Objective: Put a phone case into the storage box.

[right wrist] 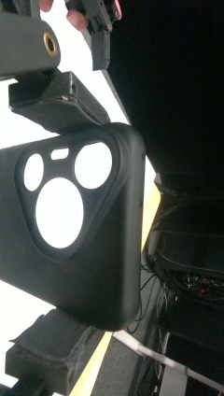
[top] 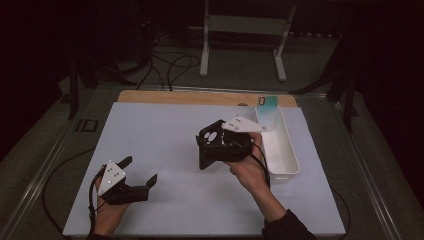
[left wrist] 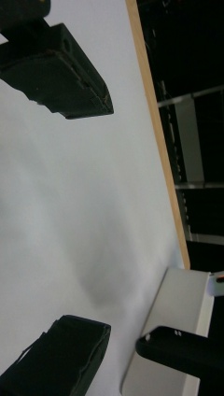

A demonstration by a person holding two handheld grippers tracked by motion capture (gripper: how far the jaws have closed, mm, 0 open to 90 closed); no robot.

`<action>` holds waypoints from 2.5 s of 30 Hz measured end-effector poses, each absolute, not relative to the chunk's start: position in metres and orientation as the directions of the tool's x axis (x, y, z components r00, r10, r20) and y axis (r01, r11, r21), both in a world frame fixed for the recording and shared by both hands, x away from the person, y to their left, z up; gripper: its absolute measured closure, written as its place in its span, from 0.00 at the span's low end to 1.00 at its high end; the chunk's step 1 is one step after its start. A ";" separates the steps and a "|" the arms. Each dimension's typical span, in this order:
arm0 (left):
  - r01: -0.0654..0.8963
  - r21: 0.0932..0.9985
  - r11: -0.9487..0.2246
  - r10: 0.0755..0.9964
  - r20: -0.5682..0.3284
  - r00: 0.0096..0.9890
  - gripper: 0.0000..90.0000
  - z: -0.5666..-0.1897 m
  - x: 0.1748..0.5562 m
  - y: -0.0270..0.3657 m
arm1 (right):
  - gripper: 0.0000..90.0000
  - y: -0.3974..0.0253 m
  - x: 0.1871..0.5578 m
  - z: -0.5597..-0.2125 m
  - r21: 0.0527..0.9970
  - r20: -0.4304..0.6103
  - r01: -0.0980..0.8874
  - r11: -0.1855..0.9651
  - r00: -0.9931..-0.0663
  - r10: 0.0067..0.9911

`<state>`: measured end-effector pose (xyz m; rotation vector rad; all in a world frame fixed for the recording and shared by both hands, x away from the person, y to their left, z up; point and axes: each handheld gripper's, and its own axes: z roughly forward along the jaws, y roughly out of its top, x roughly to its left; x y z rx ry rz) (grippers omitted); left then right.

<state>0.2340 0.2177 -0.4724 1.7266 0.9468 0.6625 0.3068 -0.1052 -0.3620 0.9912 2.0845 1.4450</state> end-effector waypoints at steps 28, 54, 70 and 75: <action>0.281 0.945 -0.169 0.848 -0.006 0.530 0.00 -0.472 0.234 0.220 | 0.16 -0.122 0.335 -0.343 0.924 0.071 0.337 0.179 -0.613 0.787; 0.287 0.942 -0.176 0.849 -0.003 0.528 0.00 -0.474 0.235 0.220 | 0.16 -0.135 0.359 -0.341 0.926 0.077 0.348 0.149 -0.558 0.826; 0.290 0.940 -0.180 0.848 -0.001 0.531 0.00 -0.475 0.234 0.219 | 0.16 -0.151 0.375 -0.338 0.923 0.081 0.362 0.127 -0.509 0.857; 0.290 0.940 -0.178 0.848 -0.003 0.530 0.00 -0.474 0.234 0.219 | 0.16 -0.160 0.382 -0.334 0.925 0.074 0.360 0.124 -0.490 0.868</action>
